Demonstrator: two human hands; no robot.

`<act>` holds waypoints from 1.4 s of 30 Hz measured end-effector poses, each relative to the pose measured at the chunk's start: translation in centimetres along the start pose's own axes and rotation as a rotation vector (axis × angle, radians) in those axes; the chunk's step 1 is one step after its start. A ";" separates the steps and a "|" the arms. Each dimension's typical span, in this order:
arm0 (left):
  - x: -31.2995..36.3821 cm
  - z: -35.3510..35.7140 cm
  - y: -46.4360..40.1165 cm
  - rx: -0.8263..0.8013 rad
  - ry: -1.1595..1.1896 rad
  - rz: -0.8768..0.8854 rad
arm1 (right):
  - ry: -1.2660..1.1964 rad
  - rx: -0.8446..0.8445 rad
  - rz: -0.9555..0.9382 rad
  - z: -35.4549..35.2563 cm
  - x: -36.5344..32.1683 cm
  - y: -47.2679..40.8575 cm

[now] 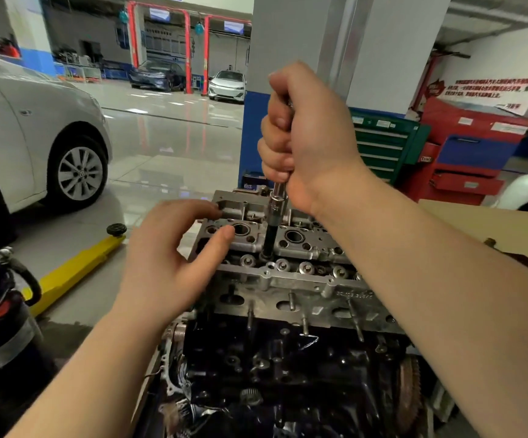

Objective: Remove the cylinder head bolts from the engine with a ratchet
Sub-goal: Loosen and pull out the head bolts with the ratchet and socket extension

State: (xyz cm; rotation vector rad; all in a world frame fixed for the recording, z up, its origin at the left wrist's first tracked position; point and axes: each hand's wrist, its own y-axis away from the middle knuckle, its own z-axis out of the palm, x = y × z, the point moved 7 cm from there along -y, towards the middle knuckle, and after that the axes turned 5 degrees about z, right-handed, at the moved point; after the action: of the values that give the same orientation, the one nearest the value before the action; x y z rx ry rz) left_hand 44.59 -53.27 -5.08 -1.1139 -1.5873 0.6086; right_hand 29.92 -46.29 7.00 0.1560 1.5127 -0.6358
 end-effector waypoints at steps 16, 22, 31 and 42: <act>-1.8 1.7 2.5 0.381 -0.002 -0.210 | 0.109 0.340 -0.154 -0.4 -0.4 0.1; -1.9 1.8 2.6 0.389 0.027 -0.220 | 0.026 0.391 -0.283 -0.7 1.6 1.3; -1.9 1.6 3.5 0.382 0.039 -0.196 | 0.036 -0.602 0.147 0.4 2.5 -1.5; 4.1 2.9 -2.7 -0.188 0.210 -0.286 | 0.093 0.202 -0.044 -1.0 3.0 -0.1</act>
State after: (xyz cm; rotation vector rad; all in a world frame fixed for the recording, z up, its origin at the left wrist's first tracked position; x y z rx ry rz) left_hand 40.87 -50.31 -1.90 -1.0244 -1.6037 0.1500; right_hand 28.74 -46.79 4.11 0.3104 1.5429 -0.8263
